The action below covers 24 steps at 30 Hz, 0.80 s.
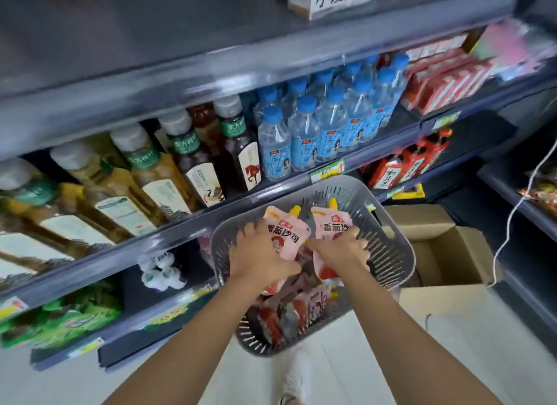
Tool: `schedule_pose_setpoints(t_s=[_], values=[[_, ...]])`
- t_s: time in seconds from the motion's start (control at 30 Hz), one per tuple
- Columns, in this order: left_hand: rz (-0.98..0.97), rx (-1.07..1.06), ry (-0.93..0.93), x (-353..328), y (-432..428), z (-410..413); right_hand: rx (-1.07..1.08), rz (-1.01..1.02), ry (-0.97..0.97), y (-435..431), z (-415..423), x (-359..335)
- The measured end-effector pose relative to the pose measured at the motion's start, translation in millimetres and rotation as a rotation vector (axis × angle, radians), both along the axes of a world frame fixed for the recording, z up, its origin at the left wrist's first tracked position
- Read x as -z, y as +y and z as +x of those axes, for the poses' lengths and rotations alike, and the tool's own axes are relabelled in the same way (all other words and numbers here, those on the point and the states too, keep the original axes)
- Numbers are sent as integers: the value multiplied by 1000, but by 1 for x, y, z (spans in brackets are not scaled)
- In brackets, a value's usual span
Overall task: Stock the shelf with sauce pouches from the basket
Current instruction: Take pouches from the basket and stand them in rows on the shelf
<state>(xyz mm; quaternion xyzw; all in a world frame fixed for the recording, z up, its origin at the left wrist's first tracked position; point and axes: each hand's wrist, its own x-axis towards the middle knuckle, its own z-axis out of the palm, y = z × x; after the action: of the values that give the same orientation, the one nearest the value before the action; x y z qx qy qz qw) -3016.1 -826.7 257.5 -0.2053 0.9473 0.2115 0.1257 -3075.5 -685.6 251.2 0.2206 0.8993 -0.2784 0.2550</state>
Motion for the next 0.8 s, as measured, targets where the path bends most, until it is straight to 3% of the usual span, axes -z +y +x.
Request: schedule_pose_setpoints(t_s=[0.33, 0.53, 0.8], values=[[24, -72, 459, -117, -72, 131, -66, -56, 365, -64, 109, -137], [29, -171, 666, -156, -127, 213, -133, -216, 560, -126, 162, -195], [21, -281, 969, -233, -196, 244, -301, -385, 782, -215, 184, -288]])
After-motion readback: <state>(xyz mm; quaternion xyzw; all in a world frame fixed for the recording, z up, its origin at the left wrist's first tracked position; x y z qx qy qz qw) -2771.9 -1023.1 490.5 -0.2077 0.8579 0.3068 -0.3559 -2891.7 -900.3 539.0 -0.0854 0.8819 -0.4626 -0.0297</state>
